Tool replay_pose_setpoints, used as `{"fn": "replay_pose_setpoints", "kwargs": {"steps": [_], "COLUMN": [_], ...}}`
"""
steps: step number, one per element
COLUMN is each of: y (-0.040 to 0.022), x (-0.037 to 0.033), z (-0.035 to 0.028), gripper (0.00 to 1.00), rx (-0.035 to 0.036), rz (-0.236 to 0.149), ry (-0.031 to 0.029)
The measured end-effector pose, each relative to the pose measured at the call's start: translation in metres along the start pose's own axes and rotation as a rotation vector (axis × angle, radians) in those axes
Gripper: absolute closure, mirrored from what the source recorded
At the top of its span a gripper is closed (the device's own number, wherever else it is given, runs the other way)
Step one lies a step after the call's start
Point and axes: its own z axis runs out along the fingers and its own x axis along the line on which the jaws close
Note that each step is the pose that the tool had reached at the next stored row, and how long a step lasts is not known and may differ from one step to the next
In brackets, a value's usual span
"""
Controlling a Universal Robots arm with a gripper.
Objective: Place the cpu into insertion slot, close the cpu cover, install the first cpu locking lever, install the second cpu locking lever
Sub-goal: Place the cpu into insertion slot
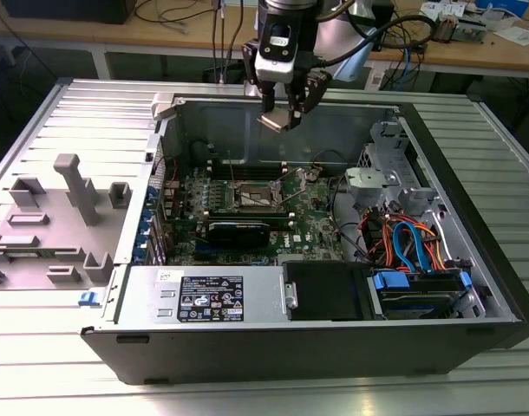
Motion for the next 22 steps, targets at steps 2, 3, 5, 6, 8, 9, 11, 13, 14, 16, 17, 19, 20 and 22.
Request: {"fn": "replay_pose_setpoints", "kwargs": {"steps": [2,3,5,6,8,9,11,13,14,16,17,19,20,22], "y": [-0.0012,-0.0015,-0.0017,-0.0019,-0.0019,-0.0019,-0.0020,-0.0020,-0.0020,-0.0021,-0.0021,-0.0022,-0.0022,-0.0021], "x": [0.0010,0.0013,0.0015,0.0016,0.0016,0.0017,0.0017,0.0018,0.0018,0.0018,0.0018,0.0018,0.0018,0.0018], "z": [0.0000,0.0000,-0.0001,-0.0001,-0.0001,-0.0001,-0.0001,-0.0001,-0.0001,-0.0001,-0.0001,0.0000,0.0001,0.0007], "gripper": [0.45,0.45,0.45,0.45,0.45,0.45,0.45,0.45,0.45,0.45,0.45,0.45,0.45,0.45], "rx": [0.0000,0.0000,0.0001,0.0001,0.0001,0.0002,0.0001,0.0001,0.0001,0.0001,0.0001,-0.0002,-0.0005,-0.0010], "rz": [0.001,0.001,0.001,0.001,0.001,0.001,0.001,0.001,0.001,0.001,0.002,0.023,0.035,0.069], "ry": [0.0000,-0.0001,-0.0001,0.0000,-0.0001,-0.0001,-0.0001,-0.0001,-0.0001,0.0000,-0.0001,-0.0021,-0.0032,-0.0064]}}
